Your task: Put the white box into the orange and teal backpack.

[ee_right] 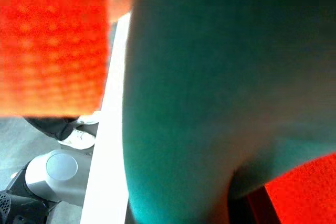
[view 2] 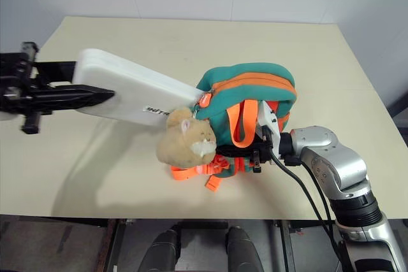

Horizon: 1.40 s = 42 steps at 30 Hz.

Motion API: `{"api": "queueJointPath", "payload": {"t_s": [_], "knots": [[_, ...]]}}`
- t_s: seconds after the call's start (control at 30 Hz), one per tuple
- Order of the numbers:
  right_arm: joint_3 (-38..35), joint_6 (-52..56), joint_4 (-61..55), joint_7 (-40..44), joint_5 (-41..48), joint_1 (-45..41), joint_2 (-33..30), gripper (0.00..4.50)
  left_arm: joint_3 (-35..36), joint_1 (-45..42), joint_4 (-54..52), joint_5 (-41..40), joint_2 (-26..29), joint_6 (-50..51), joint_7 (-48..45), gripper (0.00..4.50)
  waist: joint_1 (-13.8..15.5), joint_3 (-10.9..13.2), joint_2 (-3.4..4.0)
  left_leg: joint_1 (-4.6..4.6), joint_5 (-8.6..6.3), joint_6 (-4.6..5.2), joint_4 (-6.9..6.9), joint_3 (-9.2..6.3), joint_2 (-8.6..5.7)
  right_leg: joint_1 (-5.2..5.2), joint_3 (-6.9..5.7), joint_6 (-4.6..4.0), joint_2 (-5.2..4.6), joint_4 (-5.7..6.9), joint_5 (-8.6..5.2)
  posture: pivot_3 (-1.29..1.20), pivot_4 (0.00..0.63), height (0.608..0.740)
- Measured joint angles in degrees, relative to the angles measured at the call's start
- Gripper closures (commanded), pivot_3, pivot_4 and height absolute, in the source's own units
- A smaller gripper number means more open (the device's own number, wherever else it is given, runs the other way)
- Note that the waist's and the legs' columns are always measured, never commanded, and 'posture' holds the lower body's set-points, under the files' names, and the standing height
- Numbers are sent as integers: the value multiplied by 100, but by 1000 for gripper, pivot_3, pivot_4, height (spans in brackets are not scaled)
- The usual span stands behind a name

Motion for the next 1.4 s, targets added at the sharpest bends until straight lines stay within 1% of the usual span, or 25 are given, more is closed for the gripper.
{"api": "queueJointPath", "payload": {"t_s": [0.27,0.4,0.53,0.6,0.7,0.73,0.83,0.97,1.03,1.1,1.27,1.37,1.4], "knots": [[62,1,49,42,-59,-32,29,4500,479,25,68,-486,545,513,-301,3202,-104,3,-1,-3,-10,5,-1,2,2,-6,0,6,1,3,-3,0,150,740],[98,-2,89,53,-127,-78,81,4500,504,131,63,-461,568,486,-388,3202,-99,3,-1,-3,-10,5,1,2,2,-5,0,3,1,3,-5,0,150,740],[102,-5,125,57,-171,-139,112,4500,75,280,-9,113,556,9,-434,3202,-93,3,-1,-1,-10,5,3,4,1,-3,2,0,1,3,-6,0,150,740],[104,-5,127,57,-175,-157,121,4500,-231,299,-26,471,420,-334,-455,3202,-89,3,-1,-1,-10,5,5,6,1,-2,3,-1,1,3,-6,0,150,740],[107,-5,129,58,-176,-169,128,4500,-448,282,-25,666,325,-563,-467,3202,-97,3,-3,-3,-12,6,4,8,2,-4,6,0,1,1,-6,0,150,740],[103,5,127,52,-169,-172,130,4500,-845,50,-30,1040,-32,-842,-323,3202,-74,0,8,1,-13,7,4,8,1,0,5,3,1,4,-5,0,150,740],[101,46,69,23,-151,-160,141,4500,-1358,-15,11,1415,-507,-1044,-144,3202,-60,0,5,-2,-13,7,12,7,2,1,6,8,3,6,-2,0,150,740],[100,229,-48,-188,-78,-144,312,4500,-1913,-218,56,1897,-1061,-1208,67,3202,-68,0,4,-2,-13,8,15,7,1,3,7,55,4,8,24,0,150,740],[109,314,-162,-298,-30,-129,412,4500,-2132,-283,79,2097,-1388,-1265,171,3202,-73,0,4,-1,-13,8,14,6,2,0,7,91,6,12,42,0,150,740],[129,370,-236,-350,-14,-121,464,4500,-2319,-298,131,2240,-1604,-1281,240,3202,-77,0,4,-3,-13,8,13,6,3,-2,7,92,7,12,43,0,150,740],[133,392,-267,-478,19,-100,576,4500,-2704,-598,446,2674,-2381,-1333,526,3202,-52,0,4,-3,-13,8,18,5,2,2,7,98,7,12,46,0,150,740],[139,389,-278,-513,18,-100,602,4500,-2808,-604,503,2790,-2527,-1320,557,3202,-68,0,4,-3,-13,8,17,5,2,1,8,99,7,12,47,0,150,740],[139,388,-279,-525,17,-100,603,4500,-2835,-616,504,2829,-2561,-1320,565,2499,-71,0,4,-3,-13,8,16,5,2,1,7,99,7,12,47,0,150,740]]}}
